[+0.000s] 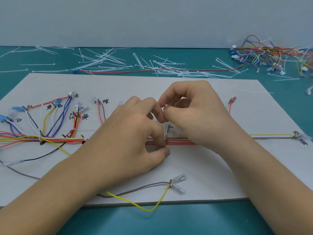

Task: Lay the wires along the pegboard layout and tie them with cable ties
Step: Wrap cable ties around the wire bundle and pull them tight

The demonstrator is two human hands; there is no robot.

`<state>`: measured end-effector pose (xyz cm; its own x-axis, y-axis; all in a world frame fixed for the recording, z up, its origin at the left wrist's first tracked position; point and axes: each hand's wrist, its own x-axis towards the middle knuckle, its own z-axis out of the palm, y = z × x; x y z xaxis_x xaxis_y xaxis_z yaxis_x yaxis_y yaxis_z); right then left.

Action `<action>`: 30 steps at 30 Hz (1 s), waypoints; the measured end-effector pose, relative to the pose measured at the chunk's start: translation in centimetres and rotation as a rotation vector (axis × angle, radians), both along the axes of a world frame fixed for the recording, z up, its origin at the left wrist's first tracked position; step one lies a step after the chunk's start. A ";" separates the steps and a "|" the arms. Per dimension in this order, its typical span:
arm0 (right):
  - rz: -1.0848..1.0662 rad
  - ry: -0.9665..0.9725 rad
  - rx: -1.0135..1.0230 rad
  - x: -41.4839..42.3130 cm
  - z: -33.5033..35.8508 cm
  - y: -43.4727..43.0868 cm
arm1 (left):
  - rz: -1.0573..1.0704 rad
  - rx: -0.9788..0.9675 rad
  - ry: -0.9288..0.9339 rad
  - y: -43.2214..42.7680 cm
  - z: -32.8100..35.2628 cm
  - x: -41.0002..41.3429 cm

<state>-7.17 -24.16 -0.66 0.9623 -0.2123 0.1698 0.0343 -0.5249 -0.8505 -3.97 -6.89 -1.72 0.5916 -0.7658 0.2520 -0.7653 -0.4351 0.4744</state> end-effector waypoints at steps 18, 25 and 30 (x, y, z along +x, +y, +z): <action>-0.039 0.016 -0.038 0.2 -0.3 -0.4 | -0.121 -0.047 -0.017 0.1 0.0 0.1; -0.027 0.033 -0.037 0.3 -0.4 -0.4 | -0.028 0.021 0.015 0.2 0.0 0.0; -0.014 0.053 -0.038 0.2 -0.4 -0.4 | -0.020 0.063 0.015 0.3 0.1 -0.2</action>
<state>-6.97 -24.51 -1.08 0.9672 -0.2203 0.1265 -0.0182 -0.5567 -0.8305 -4.21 -6.62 -1.66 0.5794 -0.7916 0.1939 -0.7671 -0.4494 0.4577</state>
